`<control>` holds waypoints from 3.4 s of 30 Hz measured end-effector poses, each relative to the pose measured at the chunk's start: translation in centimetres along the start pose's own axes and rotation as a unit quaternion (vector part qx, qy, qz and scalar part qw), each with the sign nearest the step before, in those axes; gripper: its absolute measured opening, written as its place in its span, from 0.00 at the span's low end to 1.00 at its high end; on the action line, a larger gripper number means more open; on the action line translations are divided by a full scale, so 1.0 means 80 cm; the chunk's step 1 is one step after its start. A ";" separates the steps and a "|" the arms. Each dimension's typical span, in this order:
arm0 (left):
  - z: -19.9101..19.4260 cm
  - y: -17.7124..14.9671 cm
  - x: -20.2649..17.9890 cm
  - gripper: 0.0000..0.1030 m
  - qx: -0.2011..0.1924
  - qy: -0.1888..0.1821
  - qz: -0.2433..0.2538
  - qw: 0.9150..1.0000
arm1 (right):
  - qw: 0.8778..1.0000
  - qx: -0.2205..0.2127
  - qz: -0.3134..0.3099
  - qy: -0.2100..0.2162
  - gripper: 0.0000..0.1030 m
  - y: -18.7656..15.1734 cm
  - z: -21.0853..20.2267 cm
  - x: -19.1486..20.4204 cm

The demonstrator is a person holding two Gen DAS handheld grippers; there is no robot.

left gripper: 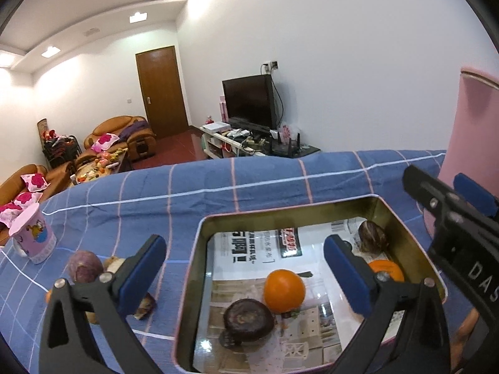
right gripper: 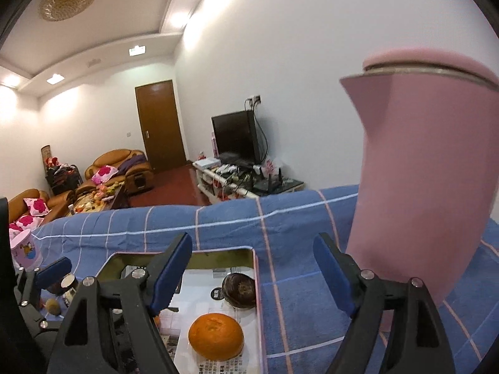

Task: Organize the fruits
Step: 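Lower both fruits into the tin tray and open both grippers, then move both tools back and grasp another orange with the left gripper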

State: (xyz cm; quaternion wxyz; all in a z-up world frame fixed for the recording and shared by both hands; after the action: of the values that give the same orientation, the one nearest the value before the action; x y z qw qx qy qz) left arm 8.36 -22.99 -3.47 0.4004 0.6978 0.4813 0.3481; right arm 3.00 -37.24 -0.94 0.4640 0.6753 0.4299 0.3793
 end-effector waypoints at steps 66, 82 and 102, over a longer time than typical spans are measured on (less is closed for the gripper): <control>-0.019 -0.084 0.271 1.00 0.073 0.069 -0.062 0.993 | 0.998 0.016 -0.039 0.036 0.89 -0.053 -0.070 0.195; 0.027 -0.133 0.304 0.80 0.192 0.011 -0.068 0.979 | 0.973 0.132 -0.111 0.154 0.76 -0.107 -0.030 0.309; 0.026 -0.134 0.349 0.40 0.189 -0.032 -0.108 0.975 | 0.929 0.270 -0.124 0.220 0.55 -0.176 0.000 0.383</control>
State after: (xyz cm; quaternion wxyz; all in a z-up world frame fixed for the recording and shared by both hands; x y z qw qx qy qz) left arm 14.17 5.39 -11.12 0.3114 0.7153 0.5983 0.1830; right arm 10.31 -5.85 -10.91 0.2020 0.6159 0.6877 0.3271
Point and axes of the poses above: each gripper's, at about its wrist camera, not at the fingertips, and z roughly the way its jaws point, x to its left, y to its top, the point moved 9 cm from there along z, roughly the way its jaws point, and after that the axes turned 4 degrees about -x, right-handed, at the moved point
